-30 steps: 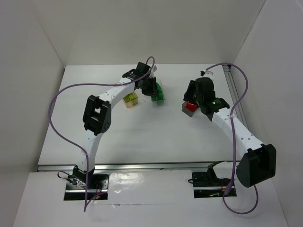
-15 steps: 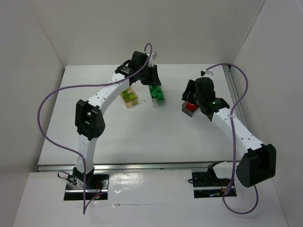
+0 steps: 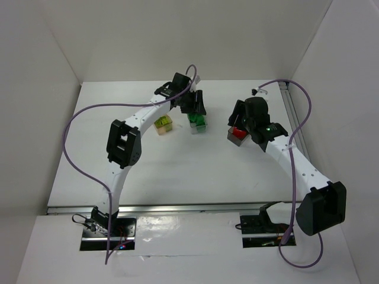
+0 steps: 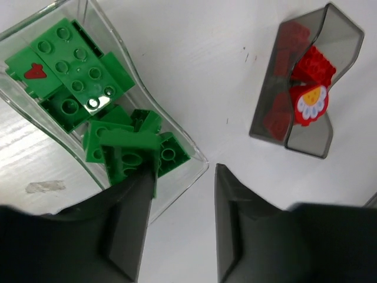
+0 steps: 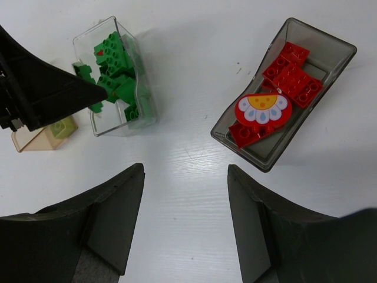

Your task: Sort the legos into containers by color

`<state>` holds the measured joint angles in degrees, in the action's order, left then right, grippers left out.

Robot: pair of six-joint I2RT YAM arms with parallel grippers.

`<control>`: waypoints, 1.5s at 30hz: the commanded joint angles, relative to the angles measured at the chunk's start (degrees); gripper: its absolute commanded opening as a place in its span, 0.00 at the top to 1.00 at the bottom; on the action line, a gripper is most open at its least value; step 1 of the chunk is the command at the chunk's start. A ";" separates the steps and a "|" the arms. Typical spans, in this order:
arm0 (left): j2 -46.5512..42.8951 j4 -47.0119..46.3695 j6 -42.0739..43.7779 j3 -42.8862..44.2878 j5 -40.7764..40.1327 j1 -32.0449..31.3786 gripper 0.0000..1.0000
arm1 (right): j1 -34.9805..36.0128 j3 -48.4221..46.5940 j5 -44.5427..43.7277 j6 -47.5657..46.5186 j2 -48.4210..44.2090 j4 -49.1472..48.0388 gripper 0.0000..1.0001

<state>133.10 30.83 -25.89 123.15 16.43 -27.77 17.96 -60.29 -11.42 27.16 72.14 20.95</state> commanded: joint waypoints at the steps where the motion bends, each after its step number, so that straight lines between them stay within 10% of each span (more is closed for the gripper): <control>1: -0.47 -1.21 -1.00 -0.27 0.45 0.35 0.35 | -0.38 0.18 -0.10 0.09 -1.83 0.58 0.34; 6: -0.47 0.02 -1.00 -0.80 1.06 0.87 0.16 | -0.38 0.18 0.43 0.09 -1.30 0.06 0.34; 13: -1.78 -1.20 -1.53 -3.26 2.73 0.87 0.57 | -0.38 0.18 0.96 0.09 -0.77 0.06 0.34; 23: -1.79 -2.35 -1.53 -3.89 5.37 0.87 0.63 | -0.38 -0.35 1.49 0.09 0.28 -0.47 0.34; 32: -15.50 -2.80 -2.06 -13.12 -17.38 1.48 0.40 | -0.38 -0.35 2.10 0.09 0.89 -1.09 0.34; 45: 1.29 2.49 -7.33 -1.68 -13.44 5.88 0.42 | 0.15 -0.88 2.20 0.09 1.87 -0.83 0.34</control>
<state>133.36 32.21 -30.74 121.78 3.99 -22.24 17.98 -60.29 -8.36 27.18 74.81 20.67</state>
